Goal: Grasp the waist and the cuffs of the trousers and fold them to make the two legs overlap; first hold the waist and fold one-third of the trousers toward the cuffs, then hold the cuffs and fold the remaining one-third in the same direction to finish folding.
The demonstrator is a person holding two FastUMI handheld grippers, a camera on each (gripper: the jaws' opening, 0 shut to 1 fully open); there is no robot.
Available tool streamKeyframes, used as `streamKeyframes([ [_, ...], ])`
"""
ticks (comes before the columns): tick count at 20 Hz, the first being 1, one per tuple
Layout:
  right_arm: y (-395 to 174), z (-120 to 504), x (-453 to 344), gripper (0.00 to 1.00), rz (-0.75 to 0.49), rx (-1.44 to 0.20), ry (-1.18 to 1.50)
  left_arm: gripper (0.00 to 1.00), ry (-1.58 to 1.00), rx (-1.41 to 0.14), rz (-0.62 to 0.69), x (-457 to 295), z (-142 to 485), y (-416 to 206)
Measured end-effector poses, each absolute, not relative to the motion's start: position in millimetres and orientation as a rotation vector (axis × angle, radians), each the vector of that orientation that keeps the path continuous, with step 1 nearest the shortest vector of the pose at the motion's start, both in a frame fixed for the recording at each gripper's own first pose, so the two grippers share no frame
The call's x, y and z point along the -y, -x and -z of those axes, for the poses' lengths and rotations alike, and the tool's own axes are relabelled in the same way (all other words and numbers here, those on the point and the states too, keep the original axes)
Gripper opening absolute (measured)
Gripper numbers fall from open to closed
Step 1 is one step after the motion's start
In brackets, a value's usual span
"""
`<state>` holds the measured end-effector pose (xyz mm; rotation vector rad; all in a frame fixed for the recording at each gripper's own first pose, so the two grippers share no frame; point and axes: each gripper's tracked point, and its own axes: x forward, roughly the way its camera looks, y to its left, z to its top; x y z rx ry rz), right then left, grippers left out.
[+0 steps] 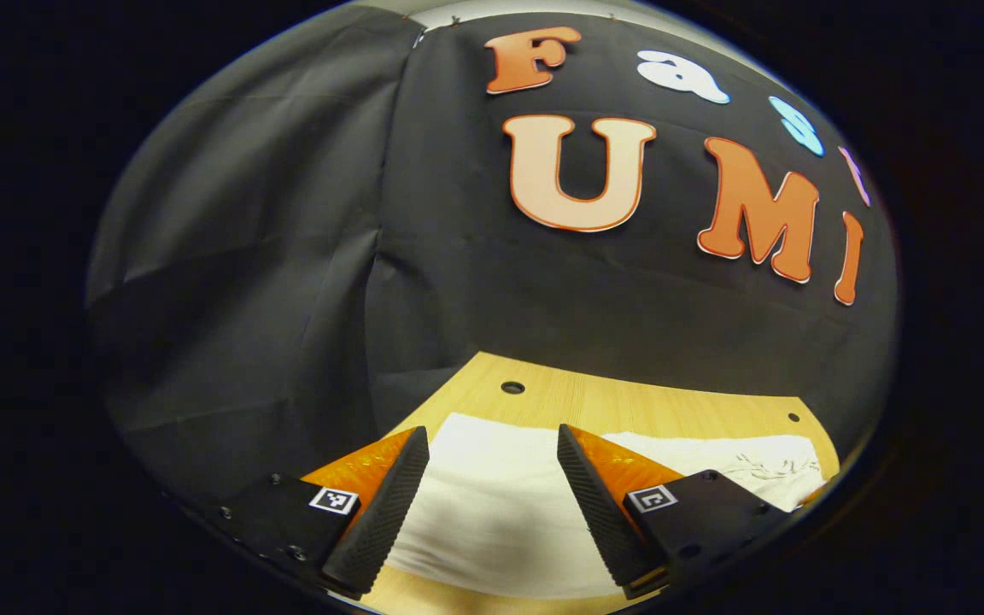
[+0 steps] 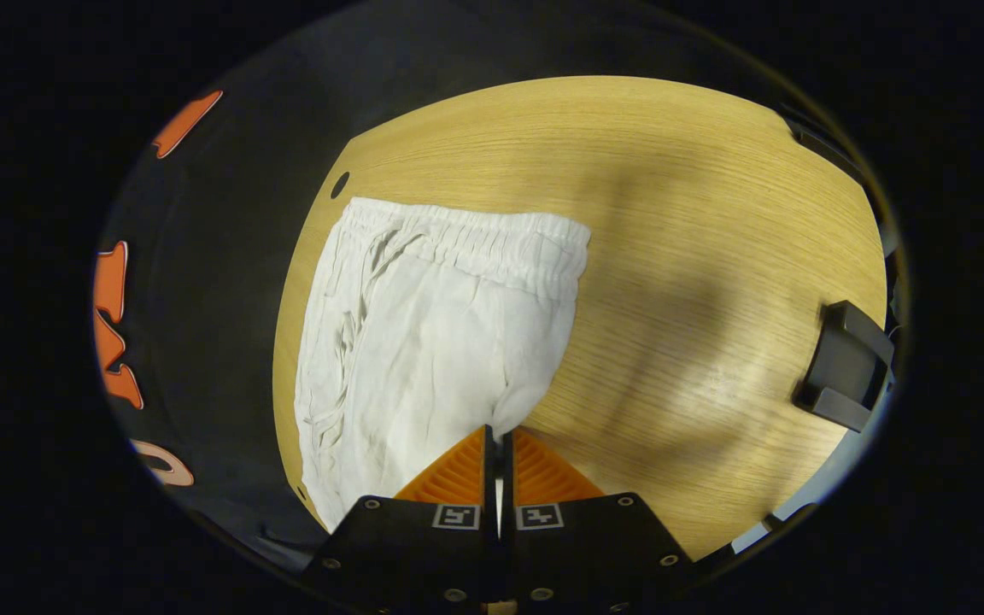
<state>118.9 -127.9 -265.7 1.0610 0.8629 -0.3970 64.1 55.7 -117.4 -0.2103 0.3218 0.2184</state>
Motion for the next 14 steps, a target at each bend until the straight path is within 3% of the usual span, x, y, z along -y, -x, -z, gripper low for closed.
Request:
streamKeyframes([
  [3, -118, 266, 128, 0.01, 0.395, -0.872, -1.064, 0.97, 0.349, -0.402, -0.232, -57, 145, -44],
  [4, -118, 266, 128, 0.06, 0.393, -0.874, -1.062, 0.97, 0.399, -0.432, -0.250, -60, 154, -39],
  [5, -117, 266, 128, 0.01, 0.392, -0.877, -1.061, 0.99, 0.463, -0.452, -0.270, -64, 167, -37],
  [14, -115, 266, 128, 0.01, 0.393, -0.902, -1.074, 1.00, 1.135, -0.635, -0.479, -68, 240, 6],
])
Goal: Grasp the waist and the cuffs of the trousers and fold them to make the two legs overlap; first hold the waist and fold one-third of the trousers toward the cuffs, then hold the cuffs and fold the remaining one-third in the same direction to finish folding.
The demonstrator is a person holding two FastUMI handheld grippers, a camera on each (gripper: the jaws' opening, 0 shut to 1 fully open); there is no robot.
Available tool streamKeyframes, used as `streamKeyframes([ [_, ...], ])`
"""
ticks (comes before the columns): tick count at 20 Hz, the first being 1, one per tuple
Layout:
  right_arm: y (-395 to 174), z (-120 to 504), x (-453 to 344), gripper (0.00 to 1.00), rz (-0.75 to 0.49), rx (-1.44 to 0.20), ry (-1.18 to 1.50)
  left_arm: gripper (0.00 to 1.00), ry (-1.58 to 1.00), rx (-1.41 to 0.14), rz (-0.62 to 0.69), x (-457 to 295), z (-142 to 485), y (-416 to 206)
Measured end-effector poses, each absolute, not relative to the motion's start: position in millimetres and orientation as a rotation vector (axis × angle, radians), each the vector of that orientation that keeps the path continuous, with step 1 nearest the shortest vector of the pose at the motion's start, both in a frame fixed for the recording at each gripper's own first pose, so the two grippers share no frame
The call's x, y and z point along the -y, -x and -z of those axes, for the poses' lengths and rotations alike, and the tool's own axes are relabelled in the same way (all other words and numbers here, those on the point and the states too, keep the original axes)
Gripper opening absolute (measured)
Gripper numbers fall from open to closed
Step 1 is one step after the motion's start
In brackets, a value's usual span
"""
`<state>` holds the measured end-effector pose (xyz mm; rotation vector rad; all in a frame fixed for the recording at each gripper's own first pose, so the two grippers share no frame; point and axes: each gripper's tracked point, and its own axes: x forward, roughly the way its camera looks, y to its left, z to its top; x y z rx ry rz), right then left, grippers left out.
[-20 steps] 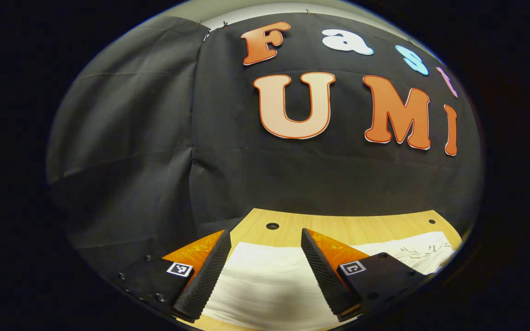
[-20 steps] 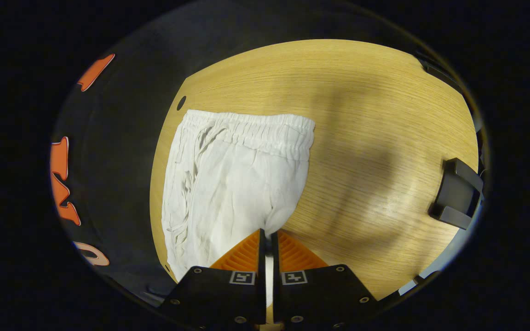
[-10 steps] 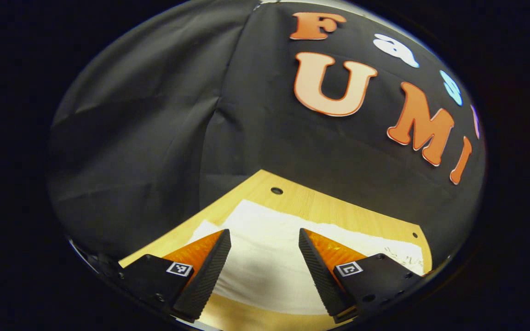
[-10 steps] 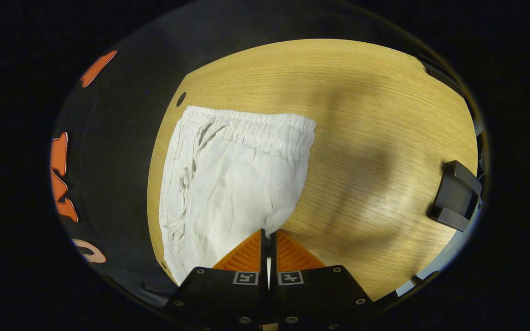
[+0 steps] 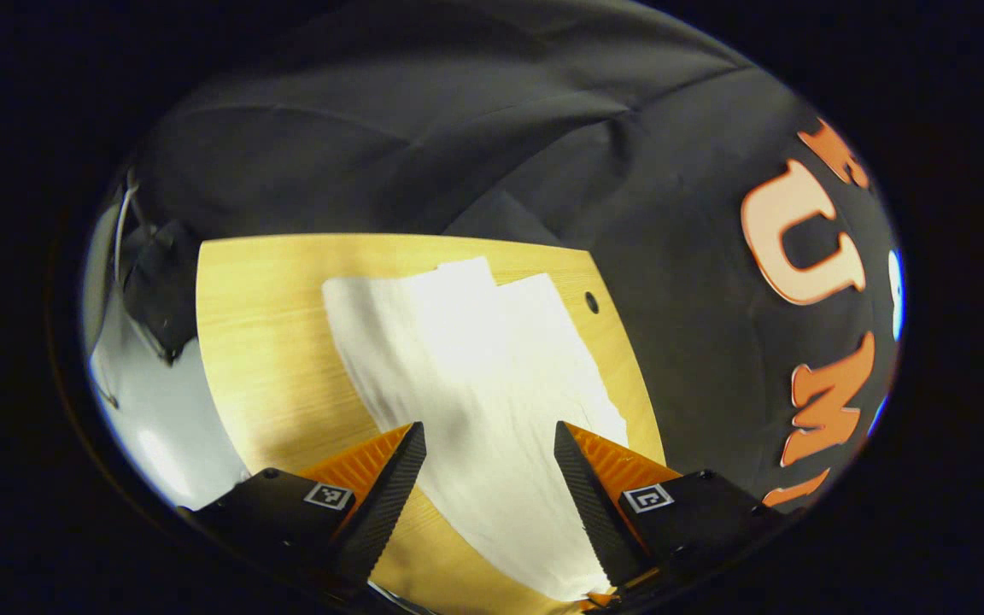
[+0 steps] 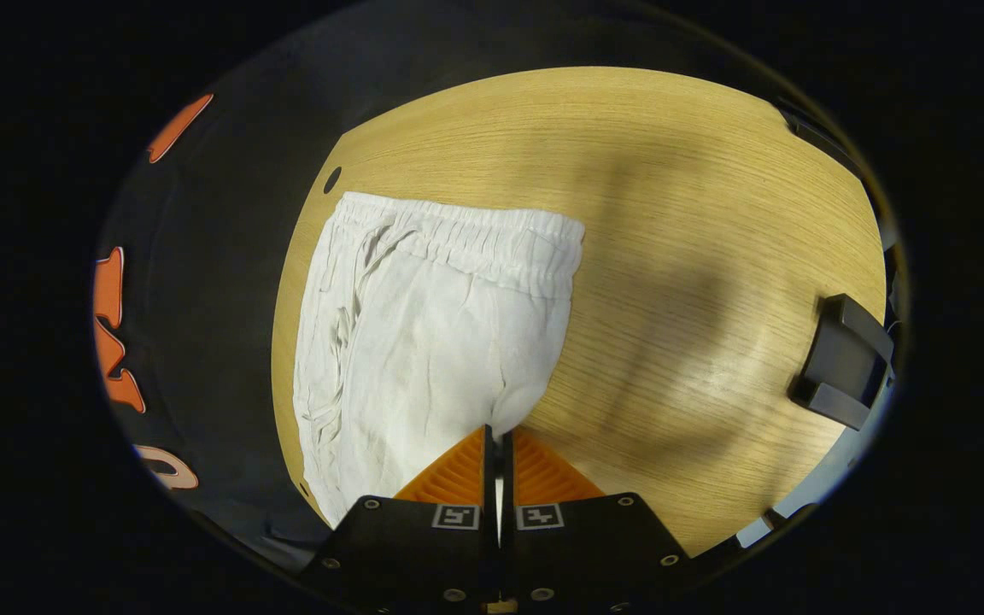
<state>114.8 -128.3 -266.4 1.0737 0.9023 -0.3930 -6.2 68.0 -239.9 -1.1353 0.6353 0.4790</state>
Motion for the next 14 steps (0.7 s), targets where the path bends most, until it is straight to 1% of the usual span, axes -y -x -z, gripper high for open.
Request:
streamKeyframes([
  [3, -114.8, 266.8, 128.4, 0.01, 0.400, -0.909, -1.069, 0.99, 1.200, -0.664, -0.522, -64.9, 233.4, 5.7],
  [4, -114.7, 266.8, 128.3, 0.01, 0.402, -0.912, -1.064, 1.00, 1.218, -0.667, -0.528, -65.3, 231.1, 4.4],
  [5, -115.1, 266.6, 128.8, 0.01, 0.405, -0.914, -1.062, 0.99, 1.228, -0.676, -0.539, -64.3, 232.5, 4.5],
  [9, -115.0, 266.4, 128.7, 0.02, 0.415, -0.917, -1.071, 0.99, 1.247, -0.724, -0.611, -67.1, 238.6, 7.3],
  [14, -115.5, 266.2, 128.7, 0.02, 0.430, -0.915, -1.085, 0.99, 1.286, -0.745, -0.608, -63.1, 235.2, 5.1],
])
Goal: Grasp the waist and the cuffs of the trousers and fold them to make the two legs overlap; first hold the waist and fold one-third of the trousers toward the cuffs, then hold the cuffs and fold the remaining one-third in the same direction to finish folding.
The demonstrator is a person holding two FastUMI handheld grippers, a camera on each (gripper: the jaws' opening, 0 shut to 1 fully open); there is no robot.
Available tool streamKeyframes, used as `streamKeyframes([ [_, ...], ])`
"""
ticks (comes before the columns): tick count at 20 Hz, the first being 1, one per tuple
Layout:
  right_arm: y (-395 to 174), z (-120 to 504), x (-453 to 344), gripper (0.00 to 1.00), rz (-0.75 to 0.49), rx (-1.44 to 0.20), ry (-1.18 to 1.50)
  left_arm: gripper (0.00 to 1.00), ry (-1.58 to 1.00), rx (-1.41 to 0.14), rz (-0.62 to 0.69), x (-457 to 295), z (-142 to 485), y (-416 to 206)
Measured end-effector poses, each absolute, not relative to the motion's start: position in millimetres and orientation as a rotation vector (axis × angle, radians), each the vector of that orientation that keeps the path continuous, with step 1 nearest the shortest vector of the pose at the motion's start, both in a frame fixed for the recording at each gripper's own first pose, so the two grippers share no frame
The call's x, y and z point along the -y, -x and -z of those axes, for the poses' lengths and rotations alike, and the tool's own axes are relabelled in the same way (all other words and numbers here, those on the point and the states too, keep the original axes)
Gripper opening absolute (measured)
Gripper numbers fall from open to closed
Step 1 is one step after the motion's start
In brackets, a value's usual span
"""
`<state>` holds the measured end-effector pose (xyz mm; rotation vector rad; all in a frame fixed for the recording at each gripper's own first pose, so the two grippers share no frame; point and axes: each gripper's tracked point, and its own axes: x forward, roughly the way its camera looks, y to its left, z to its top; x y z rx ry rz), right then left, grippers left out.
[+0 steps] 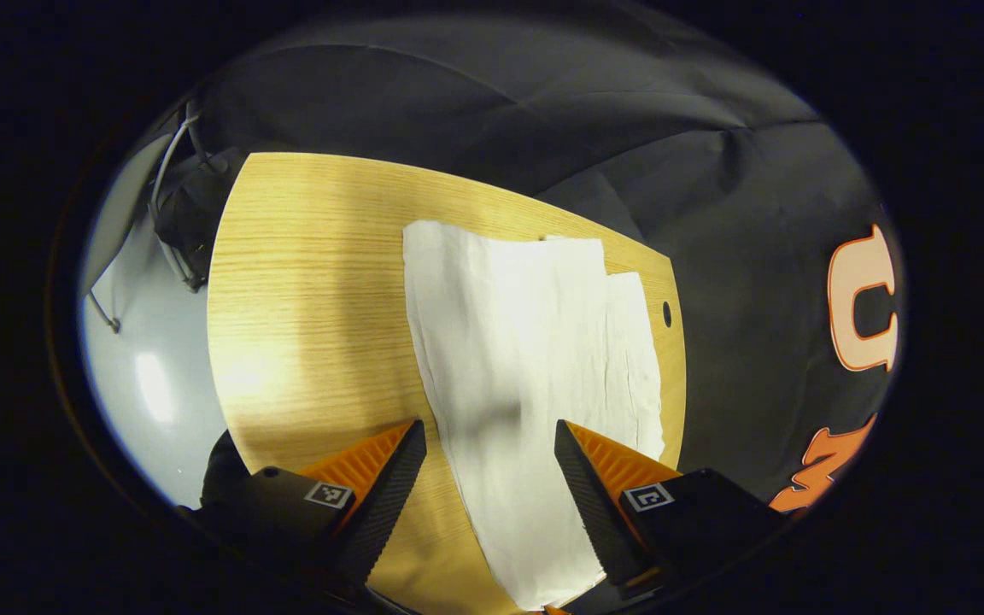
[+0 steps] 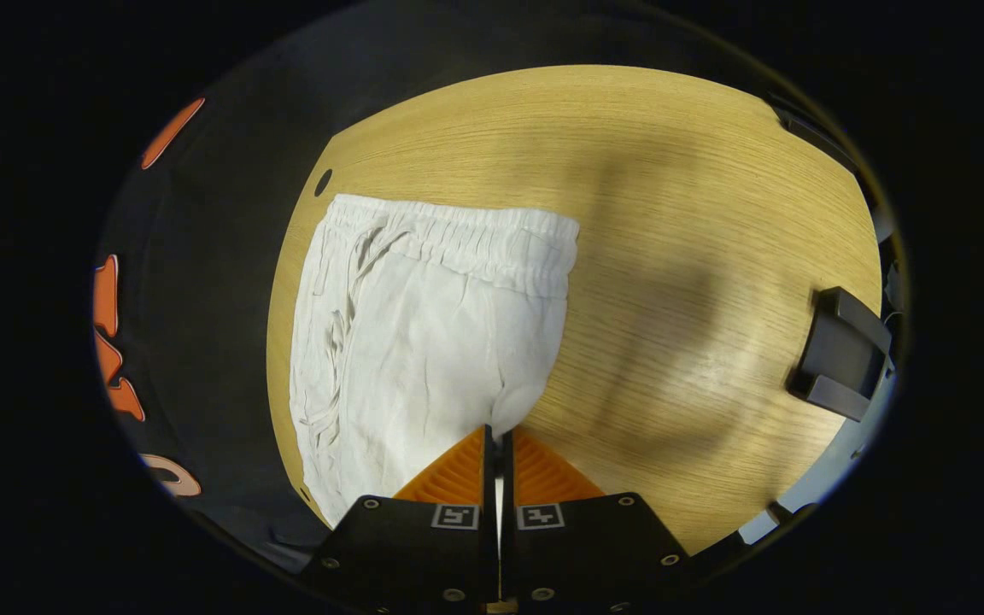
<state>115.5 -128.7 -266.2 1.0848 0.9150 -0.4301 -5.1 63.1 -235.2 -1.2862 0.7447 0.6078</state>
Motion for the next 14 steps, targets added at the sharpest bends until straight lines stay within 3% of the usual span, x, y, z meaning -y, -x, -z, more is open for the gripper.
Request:
streamKeyframes([
  [5, -116, 266, 128, 0.02, 0.440, -0.912, -1.097, 1.00, 1.282, -0.733, -0.583, -62, 237, -3],
  [6, -116, 266, 128, 0.02, 0.442, -0.911, -1.098, 0.91, 1.284, -0.738, -0.590, -62, 238, -4],
  [7, -117, 266, 128, 0.02, 0.444, -0.910, -1.101, 0.99, 1.292, -0.751, -0.598, -61, 240, -7],
  [8, -117, 266, 128, 0.02, 0.446, -0.910, -1.104, 0.80, 1.308, -0.755, -0.607, -59, 243, -8],
  [13, -118, 267, 128, 0.02, 0.447, -0.905, -1.120, 0.36, 1.365, -0.783, -0.556, -50, 251, -16],
  [14, -118, 266, 128, 0.02, 0.446, -0.903, -1.121, 0.17, 1.376, -0.783, -0.556, -51, 251, -17],
])
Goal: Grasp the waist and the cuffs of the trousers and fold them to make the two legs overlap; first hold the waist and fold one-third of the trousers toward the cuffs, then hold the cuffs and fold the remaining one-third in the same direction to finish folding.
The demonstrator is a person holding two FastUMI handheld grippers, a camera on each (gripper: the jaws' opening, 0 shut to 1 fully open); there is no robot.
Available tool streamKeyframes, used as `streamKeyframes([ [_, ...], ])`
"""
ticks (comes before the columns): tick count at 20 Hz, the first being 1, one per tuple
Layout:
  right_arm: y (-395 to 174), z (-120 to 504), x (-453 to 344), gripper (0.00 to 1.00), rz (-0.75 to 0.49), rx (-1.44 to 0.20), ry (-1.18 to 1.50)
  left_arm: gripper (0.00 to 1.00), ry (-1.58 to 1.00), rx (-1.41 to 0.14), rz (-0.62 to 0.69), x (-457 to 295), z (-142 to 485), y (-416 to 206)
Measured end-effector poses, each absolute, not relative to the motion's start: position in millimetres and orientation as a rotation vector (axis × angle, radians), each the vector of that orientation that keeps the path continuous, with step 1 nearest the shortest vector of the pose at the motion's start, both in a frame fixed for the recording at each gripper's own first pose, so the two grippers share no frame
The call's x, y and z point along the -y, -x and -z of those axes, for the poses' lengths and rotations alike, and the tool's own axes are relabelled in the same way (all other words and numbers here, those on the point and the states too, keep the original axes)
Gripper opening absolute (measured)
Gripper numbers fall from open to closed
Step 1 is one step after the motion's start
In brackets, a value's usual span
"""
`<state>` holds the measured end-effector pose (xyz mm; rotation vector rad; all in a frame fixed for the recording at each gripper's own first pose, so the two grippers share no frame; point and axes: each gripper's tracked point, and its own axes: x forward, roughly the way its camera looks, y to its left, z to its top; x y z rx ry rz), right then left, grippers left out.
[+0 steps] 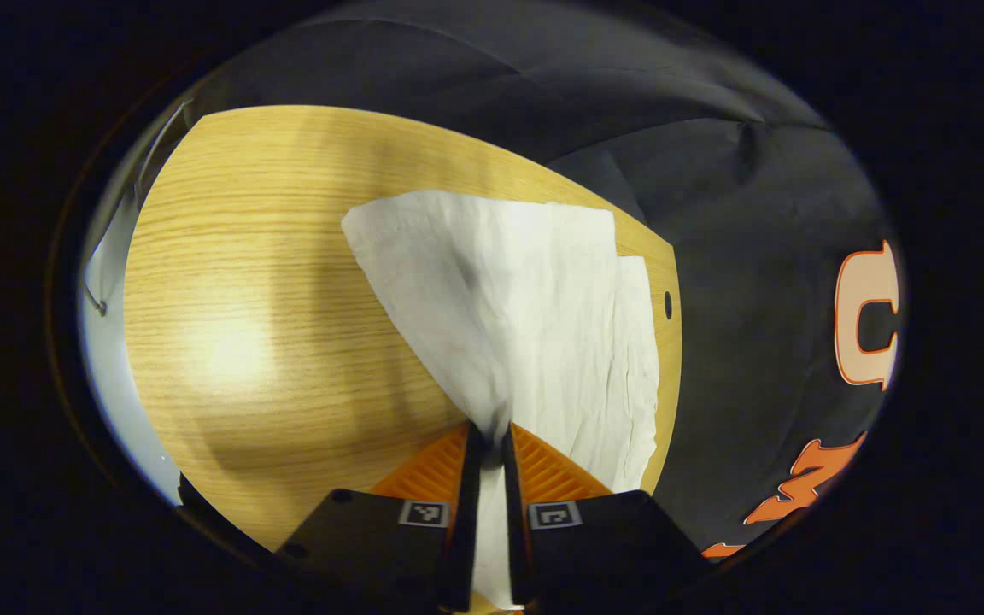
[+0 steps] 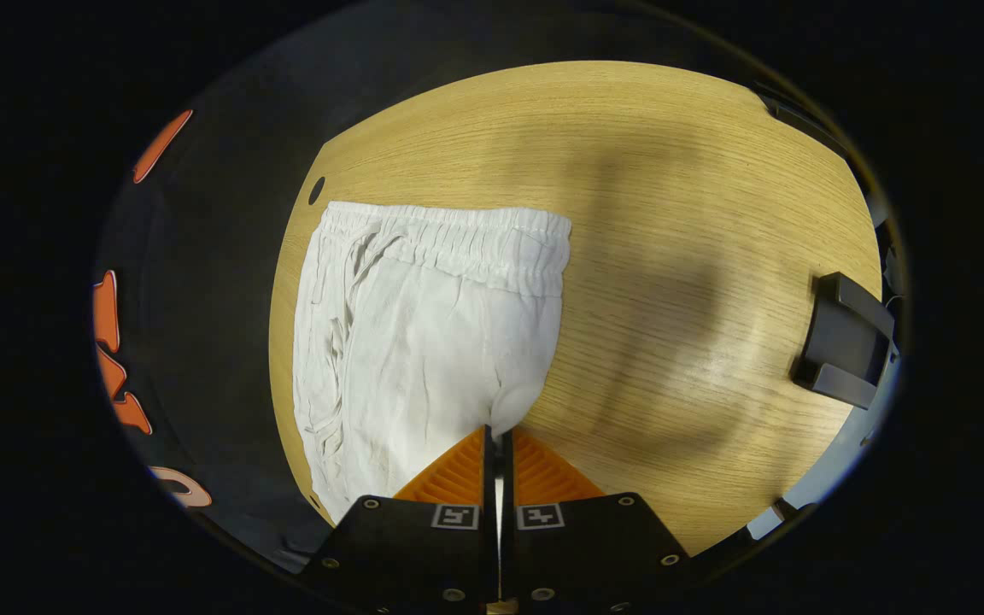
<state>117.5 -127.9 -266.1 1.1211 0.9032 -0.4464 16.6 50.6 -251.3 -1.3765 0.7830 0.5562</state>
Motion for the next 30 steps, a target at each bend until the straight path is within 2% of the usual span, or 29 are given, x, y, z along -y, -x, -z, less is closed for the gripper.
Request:
streamKeyframes([
  [2, -118, 266, 128, 0.02, 0.442, -0.900, -1.121, 0.09, 1.366, -0.794, -0.543, -49, 251, -20],
  [4, -118, 266, 127, 0.02, 0.429, -0.910, -1.115, 0.10, 1.343, -0.832, -0.510, -45, 250, -24],
  [5, -117, 266, 128, 0.02, 0.422, -0.916, -1.103, 0.04, 1.335, -0.839, -0.512, -44, 252, -26],
  [11, -116, 249, 127, 0.01, 0.423, -0.890, -1.096, 0.06, 1.285, -0.899, -0.461, -51, 228, -22],
  [12, -115, 244, 127, 0.01, 0.411, -0.882, -1.085, 0.04, 1.284, -0.897, -0.446, -50, 220, -21],
  [20, -121, 177, 122, 0.01, 0.386, -0.752, -1.077, 0.04, 1.217, -0.879, -0.235, -60, 154, -58],
  [24, -143, 153, 112, 0.01, 0.371, -0.754, -1.064, 0.04, 1.196, -0.874, -0.172, -62, 134, -87],
  [30, -211, 117, 104, 0.00, 0.318, -0.757, -1.028, 0.04, 1.189, -0.819, -0.170, -69, 110, -168],
])
